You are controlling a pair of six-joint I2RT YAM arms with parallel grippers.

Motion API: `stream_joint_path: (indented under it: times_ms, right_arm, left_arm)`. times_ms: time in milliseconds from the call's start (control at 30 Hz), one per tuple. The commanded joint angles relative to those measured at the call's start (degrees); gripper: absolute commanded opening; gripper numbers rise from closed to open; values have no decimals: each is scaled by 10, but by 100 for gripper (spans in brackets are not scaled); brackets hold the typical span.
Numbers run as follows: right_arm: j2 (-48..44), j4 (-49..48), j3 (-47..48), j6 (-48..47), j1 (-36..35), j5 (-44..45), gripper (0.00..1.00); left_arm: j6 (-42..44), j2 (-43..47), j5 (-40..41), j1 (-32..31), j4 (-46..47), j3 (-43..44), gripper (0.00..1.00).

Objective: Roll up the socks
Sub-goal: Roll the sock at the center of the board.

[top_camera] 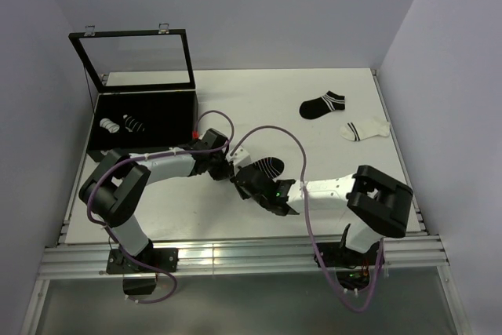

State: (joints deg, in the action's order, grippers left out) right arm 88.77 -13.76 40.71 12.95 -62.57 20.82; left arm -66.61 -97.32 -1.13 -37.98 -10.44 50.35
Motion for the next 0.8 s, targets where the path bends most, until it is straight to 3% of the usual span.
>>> stream_joint_path:
  times_ms: [0, 333, 567, 700, 767]
  right_arm:
    - [36, -50, 14, -45, -26, 82, 32]
    - [111, -82, 26, -59, -48, 153, 38]
    - [140, -60, 45, -53, -48, 128, 41]
    - [149, -44, 46, -36, -48, 114, 37]
    - [156, -31, 48, -29, -46, 106, 28]
  left_arm:
    - [26, -6, 31, -3, -88, -13, 7]
    - [23, 4, 22, -3, -80, -22, 6]
    - [19, 7, 19, -3, -81, -25, 6]
    - [16, 13, 22, -3, -81, -30, 6]
    - [11, 14, 18, -3, -78, -32, 5]
